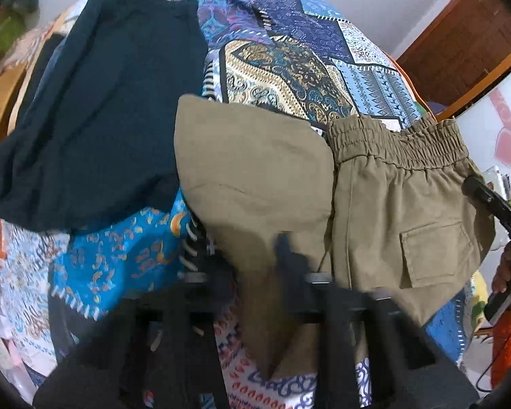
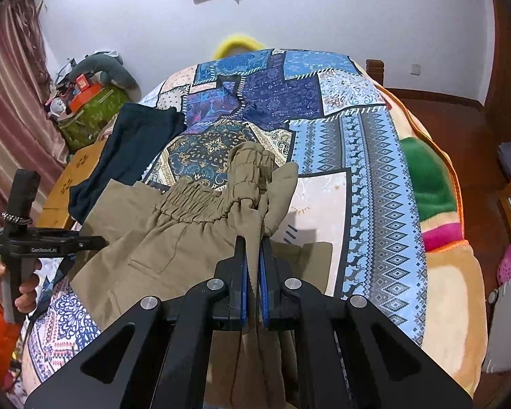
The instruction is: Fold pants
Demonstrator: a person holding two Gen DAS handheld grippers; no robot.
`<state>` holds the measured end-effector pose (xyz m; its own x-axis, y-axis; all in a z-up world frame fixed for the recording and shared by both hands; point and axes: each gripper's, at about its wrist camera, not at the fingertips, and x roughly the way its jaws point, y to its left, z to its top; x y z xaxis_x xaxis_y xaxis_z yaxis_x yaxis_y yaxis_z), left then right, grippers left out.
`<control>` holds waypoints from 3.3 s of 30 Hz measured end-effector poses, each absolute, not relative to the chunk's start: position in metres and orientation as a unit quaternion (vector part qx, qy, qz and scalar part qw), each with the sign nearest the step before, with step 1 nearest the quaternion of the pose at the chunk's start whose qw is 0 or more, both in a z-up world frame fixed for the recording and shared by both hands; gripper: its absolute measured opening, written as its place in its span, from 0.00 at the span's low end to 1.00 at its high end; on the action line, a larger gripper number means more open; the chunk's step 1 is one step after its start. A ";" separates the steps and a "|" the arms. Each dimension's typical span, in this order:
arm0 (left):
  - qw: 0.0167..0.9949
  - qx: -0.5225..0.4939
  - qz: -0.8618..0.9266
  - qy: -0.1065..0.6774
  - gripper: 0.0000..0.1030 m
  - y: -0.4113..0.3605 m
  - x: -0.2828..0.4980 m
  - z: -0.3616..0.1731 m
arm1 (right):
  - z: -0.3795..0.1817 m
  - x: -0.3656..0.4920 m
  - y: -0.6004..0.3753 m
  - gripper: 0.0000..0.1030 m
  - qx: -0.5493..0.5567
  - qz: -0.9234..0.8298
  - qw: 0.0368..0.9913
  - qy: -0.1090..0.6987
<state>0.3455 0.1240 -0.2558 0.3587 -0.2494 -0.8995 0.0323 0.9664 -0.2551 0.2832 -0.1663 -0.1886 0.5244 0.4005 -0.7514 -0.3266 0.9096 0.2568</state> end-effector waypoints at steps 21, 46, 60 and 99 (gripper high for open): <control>0.922 -0.014 0.043 0.384 0.03 0.208 0.356 -0.097 | -0.108 0.323 -0.069 0.05 -0.002 0.266 0.903 0.336; 0.851 -0.069 0.134 0.502 0.12 0.362 0.401 -0.269 | -0.242 0.389 0.067 0.13 -0.024 0.261 0.850 0.457; 0.881 -0.065 0.110 0.456 0.30 0.322 0.308 -0.184 | -0.177 0.324 0.038 0.22 -0.042 0.285 0.866 0.410; 0.990 0.008 0.099 0.097 1.00 0.119 -0.019 0.022 | 0.005 0.053 -0.049 1.00 0.014 0.300 0.951 0.071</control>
<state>-0.0193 0.1190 0.0221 0.9614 0.1978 -0.1911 -0.1948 0.9802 0.0347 0.0526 -0.0494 0.0052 0.8101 0.5726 -0.1261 -0.5687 0.8197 0.0686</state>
